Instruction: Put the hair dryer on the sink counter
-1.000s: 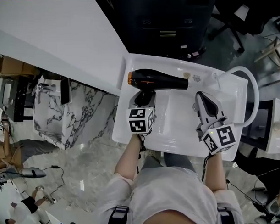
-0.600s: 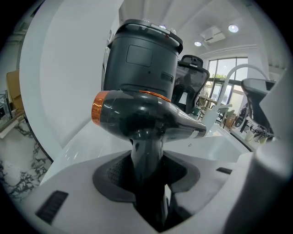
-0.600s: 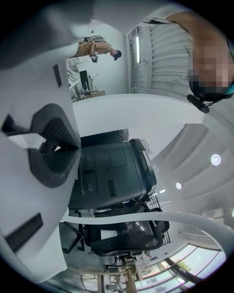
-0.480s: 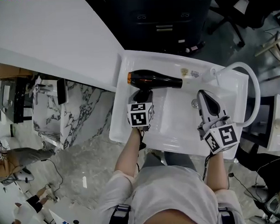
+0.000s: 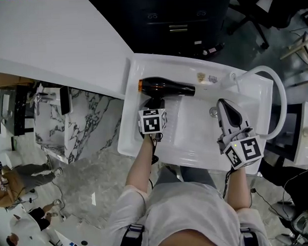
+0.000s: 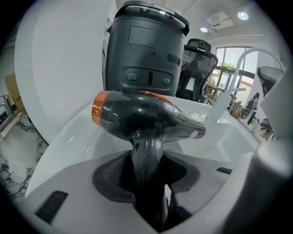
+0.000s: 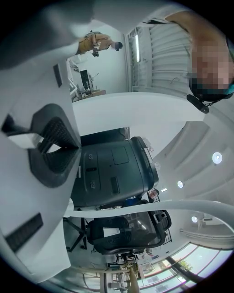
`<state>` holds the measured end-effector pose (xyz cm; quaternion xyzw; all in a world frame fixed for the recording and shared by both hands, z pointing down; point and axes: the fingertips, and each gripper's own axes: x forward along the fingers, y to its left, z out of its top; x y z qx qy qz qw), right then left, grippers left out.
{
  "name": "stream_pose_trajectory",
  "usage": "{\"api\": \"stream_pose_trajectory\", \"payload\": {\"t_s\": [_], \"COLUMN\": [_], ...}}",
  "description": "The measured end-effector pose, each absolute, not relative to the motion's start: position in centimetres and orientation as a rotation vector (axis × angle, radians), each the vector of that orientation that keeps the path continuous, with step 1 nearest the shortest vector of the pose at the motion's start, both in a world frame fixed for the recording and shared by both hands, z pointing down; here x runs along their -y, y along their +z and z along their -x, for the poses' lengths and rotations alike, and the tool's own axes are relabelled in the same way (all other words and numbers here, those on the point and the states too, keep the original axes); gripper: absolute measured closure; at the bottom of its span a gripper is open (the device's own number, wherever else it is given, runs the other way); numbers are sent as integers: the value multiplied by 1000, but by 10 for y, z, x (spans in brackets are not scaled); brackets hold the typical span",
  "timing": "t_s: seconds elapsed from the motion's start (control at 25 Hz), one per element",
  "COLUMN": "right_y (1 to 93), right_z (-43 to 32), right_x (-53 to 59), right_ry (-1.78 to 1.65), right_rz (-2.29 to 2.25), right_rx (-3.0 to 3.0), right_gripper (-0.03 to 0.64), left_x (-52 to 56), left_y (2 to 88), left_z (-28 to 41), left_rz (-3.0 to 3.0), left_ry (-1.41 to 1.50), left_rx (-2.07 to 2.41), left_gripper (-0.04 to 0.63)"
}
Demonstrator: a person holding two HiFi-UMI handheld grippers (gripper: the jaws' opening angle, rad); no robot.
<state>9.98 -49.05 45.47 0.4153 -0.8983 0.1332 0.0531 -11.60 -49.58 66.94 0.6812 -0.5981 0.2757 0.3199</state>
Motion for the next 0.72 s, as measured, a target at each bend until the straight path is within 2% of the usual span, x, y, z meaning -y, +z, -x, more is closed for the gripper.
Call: {"api": "stream_pose_trajectory", "payload": {"t_s": [0.72], "right_y": [458], "right_z": [-94], "right_x": [491], "right_ry": [411], "right_rz": [-1243], "right_rx": [2735], "right_gripper": [607], "left_x": [491], "left_y": [689], "left_z": [117], "left_rz": [-1775], "left_ry": [842], "left_rx": [1545], "left_gripper": [421]}}
